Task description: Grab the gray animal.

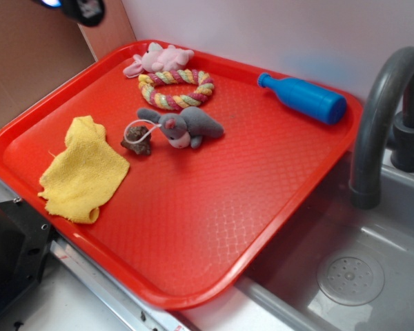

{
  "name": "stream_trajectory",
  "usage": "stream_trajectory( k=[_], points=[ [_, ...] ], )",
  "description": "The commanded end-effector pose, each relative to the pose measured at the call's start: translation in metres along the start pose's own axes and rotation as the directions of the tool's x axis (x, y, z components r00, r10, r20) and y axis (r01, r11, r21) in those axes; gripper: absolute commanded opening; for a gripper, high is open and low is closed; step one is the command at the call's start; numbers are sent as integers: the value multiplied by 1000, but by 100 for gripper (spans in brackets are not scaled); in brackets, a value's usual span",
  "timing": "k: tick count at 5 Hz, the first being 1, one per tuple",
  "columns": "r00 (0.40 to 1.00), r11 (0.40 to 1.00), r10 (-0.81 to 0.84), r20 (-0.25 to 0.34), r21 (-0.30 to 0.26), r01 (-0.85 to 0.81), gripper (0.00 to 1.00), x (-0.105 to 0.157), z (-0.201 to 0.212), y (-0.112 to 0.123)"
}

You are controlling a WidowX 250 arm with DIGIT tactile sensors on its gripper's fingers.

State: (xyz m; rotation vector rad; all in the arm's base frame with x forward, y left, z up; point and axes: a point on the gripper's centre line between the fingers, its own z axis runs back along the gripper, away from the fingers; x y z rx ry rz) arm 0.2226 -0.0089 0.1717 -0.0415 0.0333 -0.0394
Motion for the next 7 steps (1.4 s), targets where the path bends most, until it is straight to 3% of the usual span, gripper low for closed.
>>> stream_trajectory(
  k=[1,2,4,5,6,7],
  points=[
    [997,998,-57,-56,23,58,100,30,-39,-15],
    [981,991,-128,-147,26,134,100,32,-72,-32],
    [943,972,-231,-241,-22,233,100,40,-104,-44],
    [936,978,-183,-302,43,205,100,40,-111,-28],
    [882,964,-252,-399,-22,266,100,44,-119,-23],
    [869,957,-268,-415,-10,291,100,37,-125,-18]
  ],
)
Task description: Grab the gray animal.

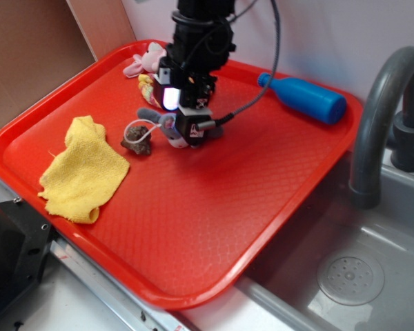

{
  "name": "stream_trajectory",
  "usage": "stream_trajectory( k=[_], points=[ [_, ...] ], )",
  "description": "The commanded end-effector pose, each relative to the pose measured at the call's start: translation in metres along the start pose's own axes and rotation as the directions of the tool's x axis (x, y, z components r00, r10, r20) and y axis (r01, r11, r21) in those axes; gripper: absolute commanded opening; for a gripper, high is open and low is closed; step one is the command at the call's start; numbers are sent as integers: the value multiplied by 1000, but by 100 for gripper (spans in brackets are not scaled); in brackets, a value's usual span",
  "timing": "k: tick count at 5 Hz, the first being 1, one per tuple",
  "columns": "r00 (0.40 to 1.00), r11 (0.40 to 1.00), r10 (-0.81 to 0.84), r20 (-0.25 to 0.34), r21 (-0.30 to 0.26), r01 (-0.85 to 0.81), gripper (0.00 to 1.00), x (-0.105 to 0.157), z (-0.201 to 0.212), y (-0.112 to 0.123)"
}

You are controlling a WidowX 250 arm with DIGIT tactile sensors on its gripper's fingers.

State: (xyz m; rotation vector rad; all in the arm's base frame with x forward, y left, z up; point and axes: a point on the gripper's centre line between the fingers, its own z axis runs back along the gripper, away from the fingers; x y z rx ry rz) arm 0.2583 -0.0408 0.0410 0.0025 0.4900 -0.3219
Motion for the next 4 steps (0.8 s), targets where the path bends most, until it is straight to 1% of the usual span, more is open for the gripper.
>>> stream_trajectory(
  k=[1,2,3,4],
  points=[
    [995,995,-98,28,5,98,100,-9,-9,5],
    [991,992,-129,21,-14,129,0,-8,-15,4],
    [994,994,-110,23,-4,110,0,-10,-14,2],
    [995,996,-86,52,1,86,0,-16,-7,3]
  ],
)
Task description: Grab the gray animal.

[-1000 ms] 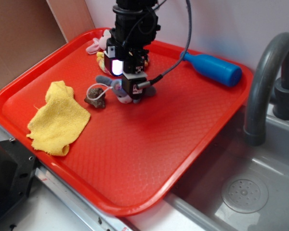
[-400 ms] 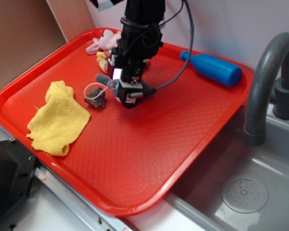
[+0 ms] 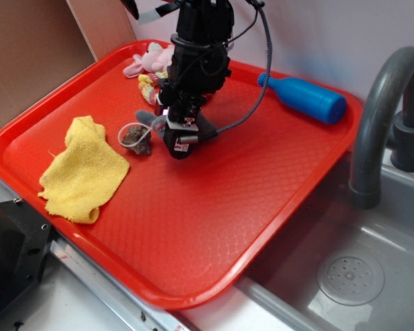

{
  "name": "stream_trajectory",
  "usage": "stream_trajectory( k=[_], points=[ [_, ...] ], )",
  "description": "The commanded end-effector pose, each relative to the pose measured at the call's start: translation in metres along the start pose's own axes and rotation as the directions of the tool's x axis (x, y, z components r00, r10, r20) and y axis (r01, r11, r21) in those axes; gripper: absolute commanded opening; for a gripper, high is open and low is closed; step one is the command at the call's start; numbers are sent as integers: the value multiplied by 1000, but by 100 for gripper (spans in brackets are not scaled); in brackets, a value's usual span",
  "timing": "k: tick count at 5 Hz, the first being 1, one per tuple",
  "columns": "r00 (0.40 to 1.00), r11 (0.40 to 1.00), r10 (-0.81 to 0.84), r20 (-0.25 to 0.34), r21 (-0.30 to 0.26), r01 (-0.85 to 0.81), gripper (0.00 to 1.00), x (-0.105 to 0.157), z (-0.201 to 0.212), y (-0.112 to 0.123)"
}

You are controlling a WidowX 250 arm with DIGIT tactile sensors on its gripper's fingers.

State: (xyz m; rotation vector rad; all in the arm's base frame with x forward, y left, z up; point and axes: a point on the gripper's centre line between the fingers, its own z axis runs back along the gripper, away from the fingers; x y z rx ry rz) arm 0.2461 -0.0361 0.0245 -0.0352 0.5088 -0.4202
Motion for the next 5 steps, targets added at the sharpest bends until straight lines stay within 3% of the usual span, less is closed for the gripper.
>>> stream_trajectory(
  k=[1,2,3,4,5],
  points=[
    [961,999,45,271,9,-50,0,-38,56,3],
    [889,996,57,453,30,-79,0,-70,94,-3],
    [819,995,62,570,24,-92,0,-110,126,-10],
    [767,991,77,637,33,-127,0,-148,159,-18],
    [833,993,46,552,68,-100,0,-154,187,-21]
  ],
)
